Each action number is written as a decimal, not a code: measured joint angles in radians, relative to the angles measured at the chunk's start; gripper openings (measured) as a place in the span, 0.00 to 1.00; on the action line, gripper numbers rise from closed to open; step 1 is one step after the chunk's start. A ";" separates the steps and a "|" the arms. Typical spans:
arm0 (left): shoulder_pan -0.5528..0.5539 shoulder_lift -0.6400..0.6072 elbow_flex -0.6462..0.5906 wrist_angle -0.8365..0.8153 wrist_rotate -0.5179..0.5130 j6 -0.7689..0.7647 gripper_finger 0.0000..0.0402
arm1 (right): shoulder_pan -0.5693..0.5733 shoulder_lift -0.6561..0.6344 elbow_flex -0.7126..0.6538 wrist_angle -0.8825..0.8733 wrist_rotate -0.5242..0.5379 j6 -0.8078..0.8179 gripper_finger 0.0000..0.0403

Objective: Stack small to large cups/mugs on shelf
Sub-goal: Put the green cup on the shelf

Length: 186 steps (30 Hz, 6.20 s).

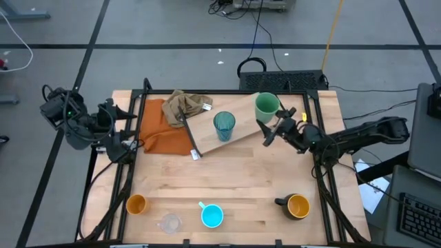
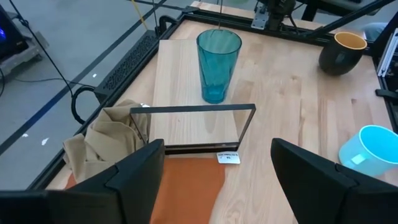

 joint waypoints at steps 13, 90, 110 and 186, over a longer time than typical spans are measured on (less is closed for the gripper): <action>0.000 0.007 0.000 0.002 -0.010 -0.019 0.74 | 0.043 -0.051 -0.027 0.031 0.000 -0.049 0.76; 0.000 0.014 0.000 0.002 -0.011 -0.027 0.74 | 0.061 0.614 0.014 0.377 0.188 0.189 0.76; 0.000 0.013 0.000 0.002 -0.009 -0.039 0.74 | 0.096 0.563 0.013 0.488 0.183 0.023 0.76; 0.000 0.011 -0.084 -0.018 -0.053 -0.079 0.74 | 0.429 -0.176 0.150 0.147 0.495 -0.710 0.76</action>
